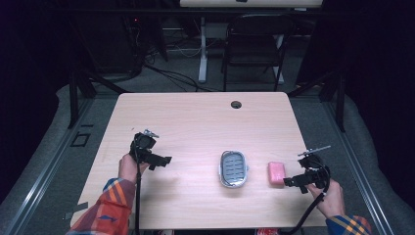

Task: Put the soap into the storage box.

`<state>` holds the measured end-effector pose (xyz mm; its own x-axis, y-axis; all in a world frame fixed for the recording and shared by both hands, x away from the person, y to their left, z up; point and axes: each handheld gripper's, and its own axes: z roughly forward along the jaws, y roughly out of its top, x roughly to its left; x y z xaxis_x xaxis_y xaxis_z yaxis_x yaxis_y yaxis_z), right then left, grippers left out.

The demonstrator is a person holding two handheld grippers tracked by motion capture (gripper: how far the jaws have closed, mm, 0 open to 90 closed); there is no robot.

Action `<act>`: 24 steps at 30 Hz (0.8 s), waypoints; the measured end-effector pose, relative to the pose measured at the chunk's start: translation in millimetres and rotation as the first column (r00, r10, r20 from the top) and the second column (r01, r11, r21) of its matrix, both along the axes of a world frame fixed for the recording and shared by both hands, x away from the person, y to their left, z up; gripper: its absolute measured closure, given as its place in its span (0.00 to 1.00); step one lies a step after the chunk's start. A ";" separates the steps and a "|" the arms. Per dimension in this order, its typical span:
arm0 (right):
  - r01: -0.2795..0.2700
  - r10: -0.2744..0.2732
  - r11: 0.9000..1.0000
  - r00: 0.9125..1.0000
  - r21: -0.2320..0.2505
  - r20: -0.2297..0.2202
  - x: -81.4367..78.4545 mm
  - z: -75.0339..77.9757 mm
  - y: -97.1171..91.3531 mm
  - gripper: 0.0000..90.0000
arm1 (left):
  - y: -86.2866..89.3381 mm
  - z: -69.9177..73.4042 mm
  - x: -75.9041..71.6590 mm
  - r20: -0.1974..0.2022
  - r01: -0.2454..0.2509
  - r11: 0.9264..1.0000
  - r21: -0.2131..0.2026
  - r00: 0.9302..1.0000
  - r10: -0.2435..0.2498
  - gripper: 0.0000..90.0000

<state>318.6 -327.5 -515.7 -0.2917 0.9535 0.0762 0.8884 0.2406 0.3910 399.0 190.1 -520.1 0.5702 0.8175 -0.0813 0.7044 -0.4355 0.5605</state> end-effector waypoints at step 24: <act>0.028 -0.028 0.999 1.000 0.047 0.005 15.3 6.5 22.6 0.00 | 1.8 -0.1 0.7 -0.017 -0.019 1.000 -0.009 1.000 0.019 0.00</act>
